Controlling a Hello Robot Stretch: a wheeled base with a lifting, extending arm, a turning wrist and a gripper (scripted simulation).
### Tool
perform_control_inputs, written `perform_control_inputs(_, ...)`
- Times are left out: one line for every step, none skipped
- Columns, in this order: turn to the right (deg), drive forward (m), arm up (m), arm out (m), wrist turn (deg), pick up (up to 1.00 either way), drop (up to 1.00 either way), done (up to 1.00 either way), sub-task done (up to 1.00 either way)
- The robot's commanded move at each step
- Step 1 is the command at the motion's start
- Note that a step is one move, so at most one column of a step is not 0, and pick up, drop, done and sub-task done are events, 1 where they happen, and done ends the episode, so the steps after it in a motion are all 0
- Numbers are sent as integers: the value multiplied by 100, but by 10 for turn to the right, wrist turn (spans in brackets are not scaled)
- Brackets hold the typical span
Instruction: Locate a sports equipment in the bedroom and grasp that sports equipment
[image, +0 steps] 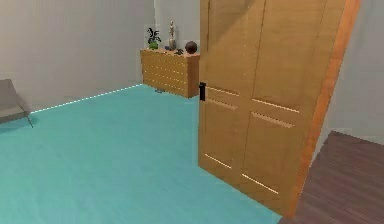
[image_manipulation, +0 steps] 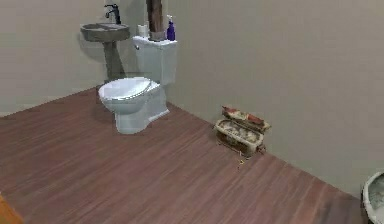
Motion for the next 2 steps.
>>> perform_control_inputs(-150,0,0,0,0,0,0,0,0)
perform_control_inputs(0,100,0,0,0,0,0,0,0)
